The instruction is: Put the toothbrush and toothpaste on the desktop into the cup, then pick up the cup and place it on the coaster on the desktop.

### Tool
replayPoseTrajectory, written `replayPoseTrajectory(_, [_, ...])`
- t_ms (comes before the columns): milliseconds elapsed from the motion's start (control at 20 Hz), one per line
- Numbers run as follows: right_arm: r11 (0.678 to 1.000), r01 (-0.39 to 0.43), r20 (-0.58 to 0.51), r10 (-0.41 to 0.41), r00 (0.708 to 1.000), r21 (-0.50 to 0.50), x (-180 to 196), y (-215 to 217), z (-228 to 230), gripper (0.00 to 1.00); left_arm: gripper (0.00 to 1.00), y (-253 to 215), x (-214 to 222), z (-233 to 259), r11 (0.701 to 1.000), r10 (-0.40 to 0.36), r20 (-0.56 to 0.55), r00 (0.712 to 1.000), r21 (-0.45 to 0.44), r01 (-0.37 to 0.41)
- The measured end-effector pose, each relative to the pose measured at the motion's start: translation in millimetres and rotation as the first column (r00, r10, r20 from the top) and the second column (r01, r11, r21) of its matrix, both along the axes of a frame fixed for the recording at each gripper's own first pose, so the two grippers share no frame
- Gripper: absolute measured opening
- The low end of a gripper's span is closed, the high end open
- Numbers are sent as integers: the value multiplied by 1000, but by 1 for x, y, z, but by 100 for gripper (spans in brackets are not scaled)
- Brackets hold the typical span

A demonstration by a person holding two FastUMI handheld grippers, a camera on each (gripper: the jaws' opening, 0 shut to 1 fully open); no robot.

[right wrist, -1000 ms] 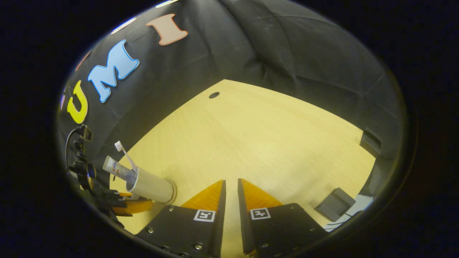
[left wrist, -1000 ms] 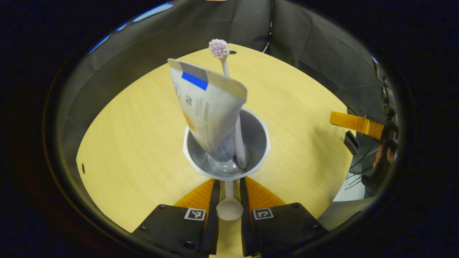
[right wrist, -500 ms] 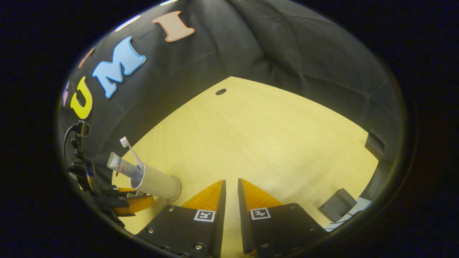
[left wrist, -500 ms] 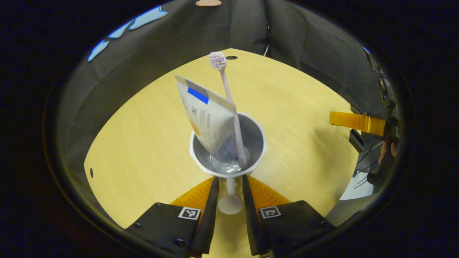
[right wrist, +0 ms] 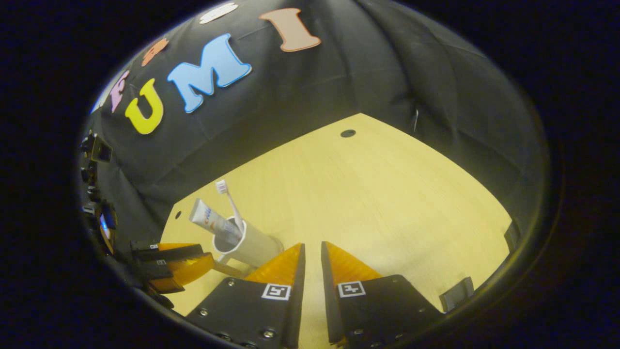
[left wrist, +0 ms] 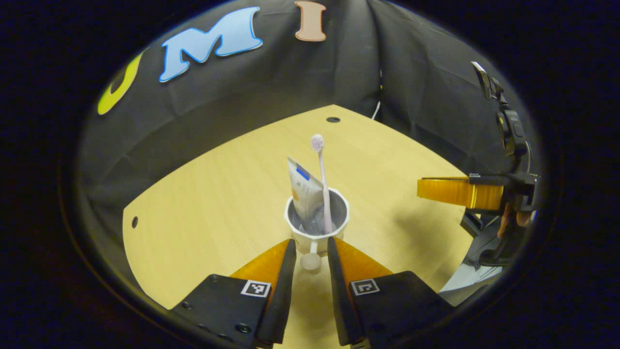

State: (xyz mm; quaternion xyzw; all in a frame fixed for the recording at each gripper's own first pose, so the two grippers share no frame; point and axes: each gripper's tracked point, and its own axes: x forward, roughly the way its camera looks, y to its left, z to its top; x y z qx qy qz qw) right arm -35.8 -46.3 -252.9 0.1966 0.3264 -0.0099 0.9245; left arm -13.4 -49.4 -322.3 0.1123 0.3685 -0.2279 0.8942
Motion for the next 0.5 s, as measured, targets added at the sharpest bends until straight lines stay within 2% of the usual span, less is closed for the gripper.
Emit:
replayPoseTrajectory(150, [996,-78,69,81,994,-43,10,17,31,21,47,10,2,40,995,88,103,991,-55,-83])
replayPoseTrajectory(250, [989,-120,122,130,984,-80,21,27,55,21,46,17,7,68,987,147,177,973,-88,-133])
replayPoseTrajectory(400, [982,-162,206,179,962,-99,35,36,100,21,47,34,15,115,973,226,276,934,-111,-202])
replayPoseTrajectory(500, [978,-169,273,196,942,-120,48,41,131,21,46,42,14,148,963,267,355,896,-141,-232])
